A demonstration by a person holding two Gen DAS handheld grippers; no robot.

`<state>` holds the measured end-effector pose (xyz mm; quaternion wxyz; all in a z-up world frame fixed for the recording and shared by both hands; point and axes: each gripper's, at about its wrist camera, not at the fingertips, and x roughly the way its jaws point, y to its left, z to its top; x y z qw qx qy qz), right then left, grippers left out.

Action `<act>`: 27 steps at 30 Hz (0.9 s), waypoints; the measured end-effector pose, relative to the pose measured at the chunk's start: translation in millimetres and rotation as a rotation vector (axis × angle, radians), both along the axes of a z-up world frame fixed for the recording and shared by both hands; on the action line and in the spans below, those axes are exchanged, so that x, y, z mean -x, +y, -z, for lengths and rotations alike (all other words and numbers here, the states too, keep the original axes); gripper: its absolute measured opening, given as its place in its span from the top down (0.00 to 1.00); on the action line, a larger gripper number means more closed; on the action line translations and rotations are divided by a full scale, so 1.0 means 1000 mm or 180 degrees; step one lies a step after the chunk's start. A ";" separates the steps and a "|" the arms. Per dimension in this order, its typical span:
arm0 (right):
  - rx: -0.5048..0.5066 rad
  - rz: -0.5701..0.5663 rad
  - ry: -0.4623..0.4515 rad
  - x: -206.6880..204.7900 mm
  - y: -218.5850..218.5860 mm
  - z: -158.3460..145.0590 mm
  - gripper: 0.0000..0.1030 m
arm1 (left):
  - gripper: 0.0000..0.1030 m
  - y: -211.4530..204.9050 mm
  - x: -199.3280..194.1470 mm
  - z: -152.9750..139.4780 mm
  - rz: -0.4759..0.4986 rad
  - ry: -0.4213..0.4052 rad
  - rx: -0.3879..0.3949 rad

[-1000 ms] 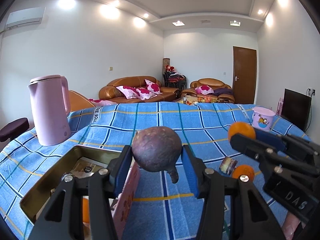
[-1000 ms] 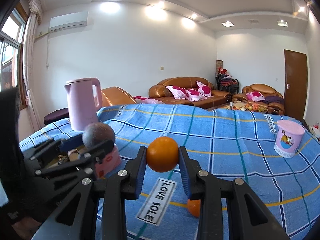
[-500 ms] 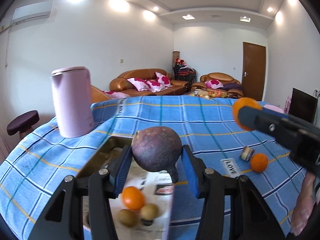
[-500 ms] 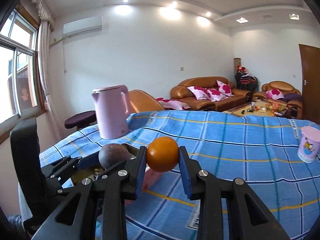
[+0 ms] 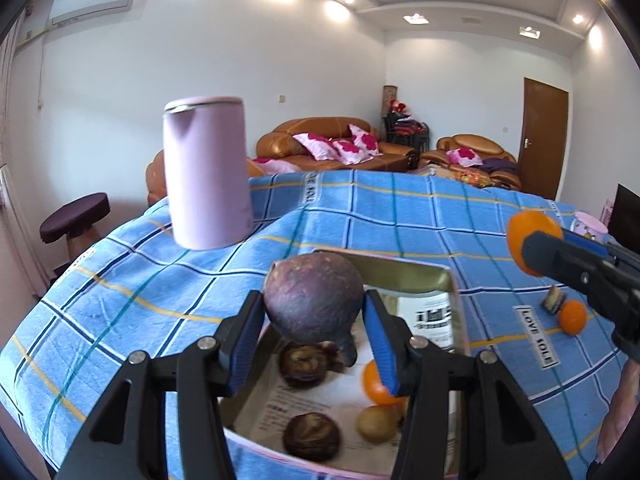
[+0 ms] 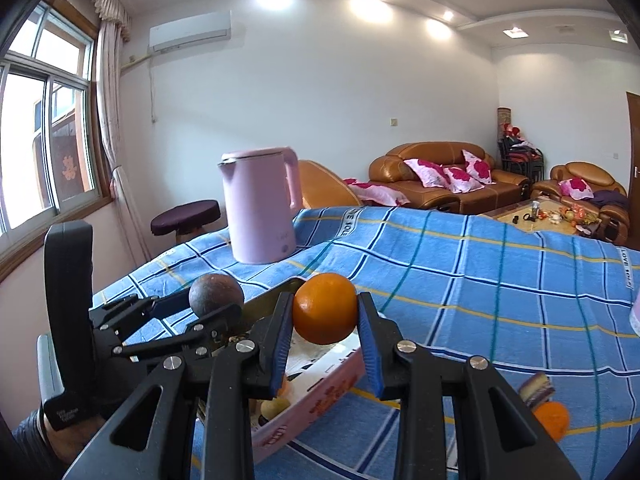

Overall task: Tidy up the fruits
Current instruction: 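Lower the passion fruit in left tool and orange in right tool over the tin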

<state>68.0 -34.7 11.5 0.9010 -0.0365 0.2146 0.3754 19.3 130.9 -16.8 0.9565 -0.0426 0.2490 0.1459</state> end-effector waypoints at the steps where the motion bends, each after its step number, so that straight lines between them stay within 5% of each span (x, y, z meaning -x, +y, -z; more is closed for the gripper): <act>1: 0.0016 -0.0011 0.0011 -0.001 0.003 0.002 0.67 | 0.50 0.003 -0.001 0.002 -0.0013 0.0036 0.0018; 27: 0.0477 -0.0112 0.0366 -0.019 0.051 0.056 0.67 | 0.50 0.012 -0.011 0.025 0.0008 0.0370 0.0058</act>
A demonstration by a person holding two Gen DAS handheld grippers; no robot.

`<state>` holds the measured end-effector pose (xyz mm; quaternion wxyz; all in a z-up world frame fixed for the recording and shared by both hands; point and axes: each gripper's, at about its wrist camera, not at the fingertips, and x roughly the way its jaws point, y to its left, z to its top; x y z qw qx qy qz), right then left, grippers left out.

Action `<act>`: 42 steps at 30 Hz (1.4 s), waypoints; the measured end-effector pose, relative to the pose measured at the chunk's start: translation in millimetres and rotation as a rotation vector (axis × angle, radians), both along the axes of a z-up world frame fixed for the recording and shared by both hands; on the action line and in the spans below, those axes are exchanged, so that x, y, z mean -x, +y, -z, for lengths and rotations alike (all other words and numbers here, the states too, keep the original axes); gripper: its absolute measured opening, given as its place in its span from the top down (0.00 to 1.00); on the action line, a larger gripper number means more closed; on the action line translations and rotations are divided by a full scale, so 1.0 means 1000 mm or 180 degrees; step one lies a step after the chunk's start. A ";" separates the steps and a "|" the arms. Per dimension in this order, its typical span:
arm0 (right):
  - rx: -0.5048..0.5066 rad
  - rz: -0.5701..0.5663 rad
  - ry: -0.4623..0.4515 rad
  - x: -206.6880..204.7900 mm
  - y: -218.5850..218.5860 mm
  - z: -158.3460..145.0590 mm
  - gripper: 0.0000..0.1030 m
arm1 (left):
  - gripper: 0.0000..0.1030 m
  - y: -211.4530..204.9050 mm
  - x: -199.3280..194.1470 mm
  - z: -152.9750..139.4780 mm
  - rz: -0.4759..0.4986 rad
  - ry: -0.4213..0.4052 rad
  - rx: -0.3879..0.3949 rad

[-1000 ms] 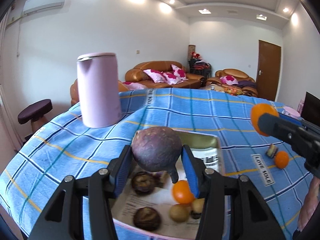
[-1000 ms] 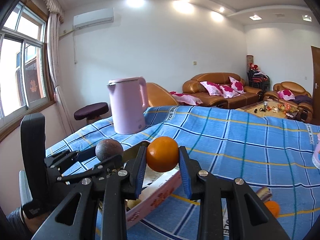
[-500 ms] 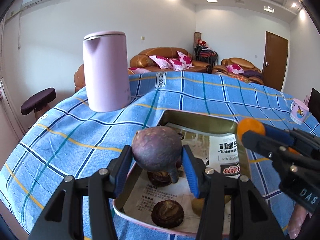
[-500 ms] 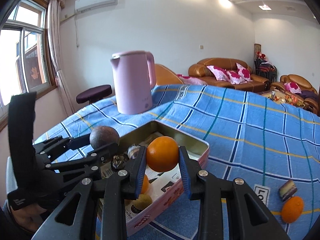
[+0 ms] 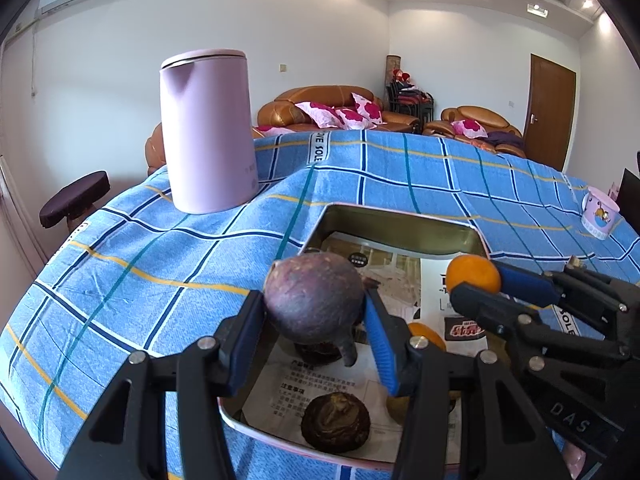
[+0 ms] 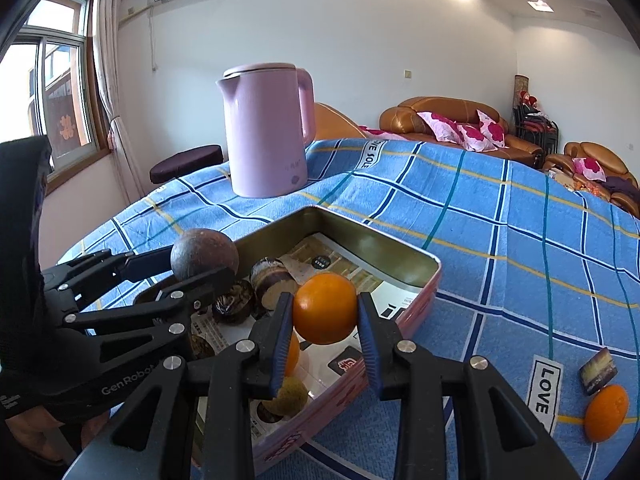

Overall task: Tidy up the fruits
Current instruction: 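Lower the passion fruit in left tool and orange in right tool over the tin, then open left tool to drop the passion fruit while right tool releases the orange into the tin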

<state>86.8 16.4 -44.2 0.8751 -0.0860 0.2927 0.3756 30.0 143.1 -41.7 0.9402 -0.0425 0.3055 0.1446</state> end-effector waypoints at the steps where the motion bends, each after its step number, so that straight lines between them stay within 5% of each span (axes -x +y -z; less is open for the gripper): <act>1: 0.0000 0.0002 0.0002 0.000 0.000 0.000 0.67 | 0.50 0.000 0.000 0.000 0.0005 0.0008 0.0003; 36: 0.0085 0.0023 0.0096 -0.005 0.004 0.005 0.67 | 0.47 -0.001 -0.001 0.002 -0.0034 0.0004 -0.0100; 42: 0.0105 0.0001 0.0092 -0.004 0.005 0.005 0.63 | 0.39 -0.001 0.003 -0.002 -0.0087 -0.0058 -0.0126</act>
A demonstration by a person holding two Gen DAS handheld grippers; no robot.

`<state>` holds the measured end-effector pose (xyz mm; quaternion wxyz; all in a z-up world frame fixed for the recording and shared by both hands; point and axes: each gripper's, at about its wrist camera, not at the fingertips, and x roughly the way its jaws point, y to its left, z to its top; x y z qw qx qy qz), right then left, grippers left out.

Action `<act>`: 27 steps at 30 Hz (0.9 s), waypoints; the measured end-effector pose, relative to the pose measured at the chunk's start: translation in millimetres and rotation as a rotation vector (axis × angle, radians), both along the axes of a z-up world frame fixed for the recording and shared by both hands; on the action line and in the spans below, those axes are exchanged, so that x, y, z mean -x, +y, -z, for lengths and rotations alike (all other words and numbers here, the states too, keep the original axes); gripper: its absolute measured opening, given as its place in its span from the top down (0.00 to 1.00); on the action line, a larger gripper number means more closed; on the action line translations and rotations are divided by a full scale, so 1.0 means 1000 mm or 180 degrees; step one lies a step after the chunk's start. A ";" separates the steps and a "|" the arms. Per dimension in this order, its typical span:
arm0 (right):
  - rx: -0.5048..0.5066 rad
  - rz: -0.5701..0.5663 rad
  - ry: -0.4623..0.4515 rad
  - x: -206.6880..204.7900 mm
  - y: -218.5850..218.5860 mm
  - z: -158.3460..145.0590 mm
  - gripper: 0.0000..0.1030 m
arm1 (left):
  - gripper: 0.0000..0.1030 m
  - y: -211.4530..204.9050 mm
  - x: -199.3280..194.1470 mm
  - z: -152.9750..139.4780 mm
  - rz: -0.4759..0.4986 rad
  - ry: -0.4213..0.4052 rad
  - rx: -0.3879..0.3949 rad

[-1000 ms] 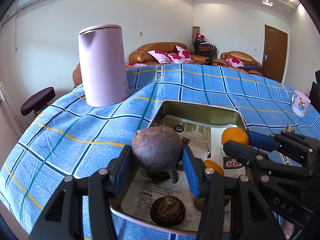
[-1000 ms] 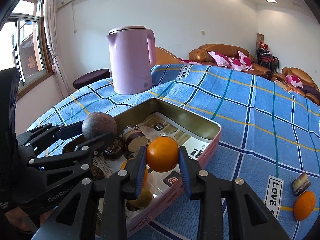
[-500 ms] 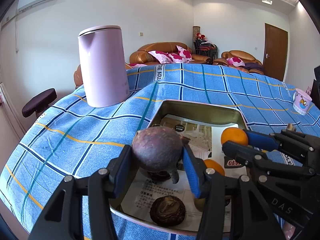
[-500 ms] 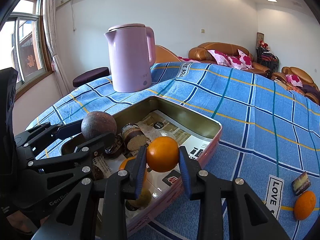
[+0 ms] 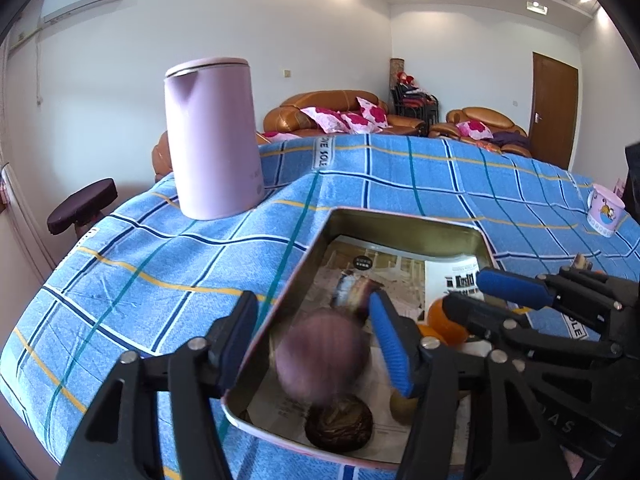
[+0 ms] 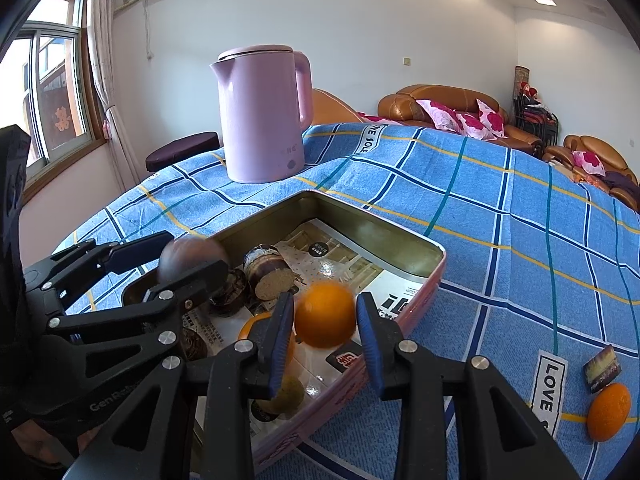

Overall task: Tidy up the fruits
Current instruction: 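Open left tool to drop the passion fruit while right tool releases the orange into the tin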

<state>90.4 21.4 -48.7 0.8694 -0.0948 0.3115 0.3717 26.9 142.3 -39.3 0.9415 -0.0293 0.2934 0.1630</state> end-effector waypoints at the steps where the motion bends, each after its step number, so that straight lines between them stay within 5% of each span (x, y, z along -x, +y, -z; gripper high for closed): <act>1: -0.0008 -0.0005 -0.0002 0.000 0.000 0.000 0.62 | 0.36 0.001 0.001 -0.001 -0.0023 -0.0008 -0.0015; 14: -0.0085 0.0133 -0.0095 0.004 -0.019 -0.006 0.49 | 0.17 -0.002 0.004 -0.005 -0.0044 -0.0054 0.0003; 27: 0.0004 0.0453 -0.0237 -0.002 -0.082 -0.019 0.48 | 0.15 -0.043 -0.004 -0.018 0.0196 -0.0103 -0.0044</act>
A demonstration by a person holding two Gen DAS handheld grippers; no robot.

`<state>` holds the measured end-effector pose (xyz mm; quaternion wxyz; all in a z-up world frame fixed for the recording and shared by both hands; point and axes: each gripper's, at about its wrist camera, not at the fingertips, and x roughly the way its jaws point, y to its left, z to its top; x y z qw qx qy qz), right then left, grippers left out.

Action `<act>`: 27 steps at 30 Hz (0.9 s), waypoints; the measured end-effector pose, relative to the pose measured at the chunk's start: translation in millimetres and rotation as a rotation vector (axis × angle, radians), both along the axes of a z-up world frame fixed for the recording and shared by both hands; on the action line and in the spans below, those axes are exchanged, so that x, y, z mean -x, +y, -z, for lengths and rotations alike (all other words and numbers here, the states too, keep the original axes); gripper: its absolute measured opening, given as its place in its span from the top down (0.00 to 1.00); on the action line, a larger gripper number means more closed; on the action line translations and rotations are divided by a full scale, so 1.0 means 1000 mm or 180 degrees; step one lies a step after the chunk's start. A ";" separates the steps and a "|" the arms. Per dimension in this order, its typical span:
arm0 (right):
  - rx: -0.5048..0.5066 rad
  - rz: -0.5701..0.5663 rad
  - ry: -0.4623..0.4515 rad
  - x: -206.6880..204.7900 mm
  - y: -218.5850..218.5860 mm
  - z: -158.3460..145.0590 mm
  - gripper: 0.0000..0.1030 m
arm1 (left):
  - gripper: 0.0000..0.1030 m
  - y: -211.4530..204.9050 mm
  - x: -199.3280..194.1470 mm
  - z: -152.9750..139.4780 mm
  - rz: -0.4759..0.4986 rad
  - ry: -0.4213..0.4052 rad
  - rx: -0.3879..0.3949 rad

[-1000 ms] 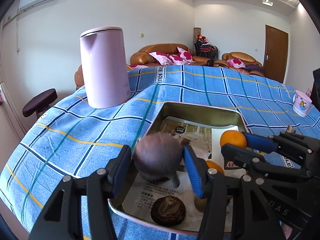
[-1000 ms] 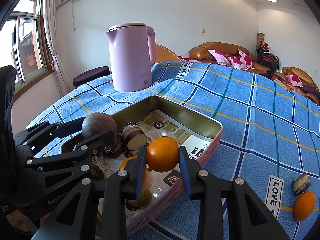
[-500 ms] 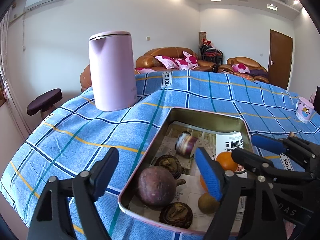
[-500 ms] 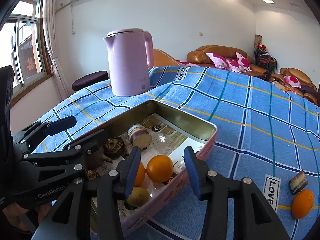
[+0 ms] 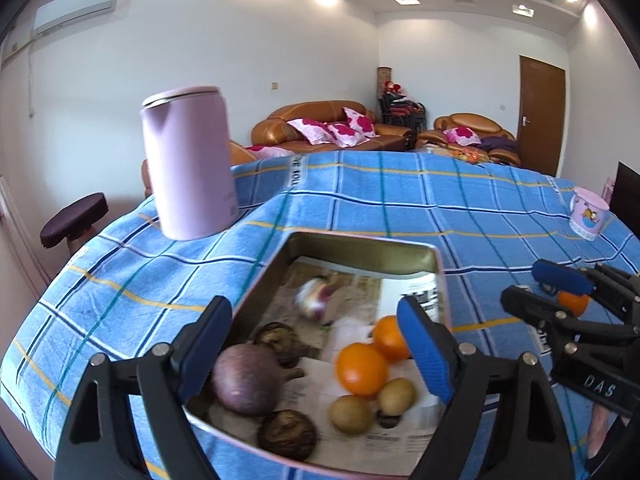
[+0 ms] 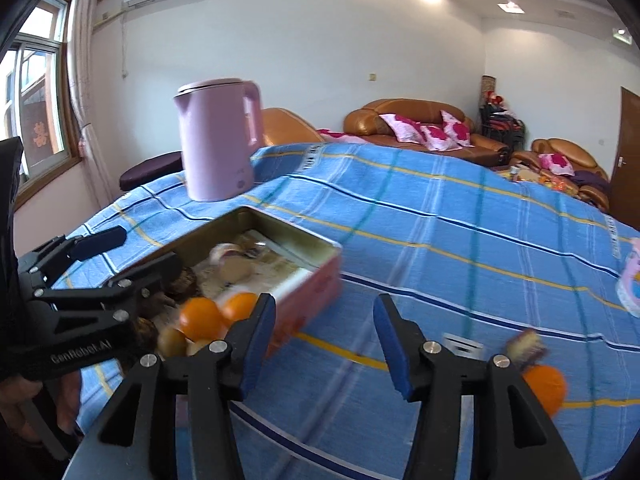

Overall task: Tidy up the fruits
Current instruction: 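Open left tool to drop the passion fruit while right tool releases the orange into the tin, then move left tool to the brown-topped cylindrical snack while right tool approaches an orange on the cloth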

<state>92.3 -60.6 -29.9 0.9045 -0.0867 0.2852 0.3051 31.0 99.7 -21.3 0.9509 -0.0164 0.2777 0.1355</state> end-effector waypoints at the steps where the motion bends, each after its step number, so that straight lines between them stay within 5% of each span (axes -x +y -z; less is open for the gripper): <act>1: 0.0033 0.0065 -0.0018 -0.002 -0.010 -0.001 0.48 | 0.15 -0.005 -0.002 -0.001 0.0030 0.0004 -0.0009; 12: 0.0243 0.0678 0.0139 -0.028 -0.103 0.003 0.48 | 0.15 -0.063 -0.027 -0.007 0.0501 0.0071 0.0004; 27: 0.0283 0.0719 0.0531 -0.050 -0.117 0.027 0.48 | 0.15 -0.120 -0.057 0.002 0.0846 0.0288 -0.0089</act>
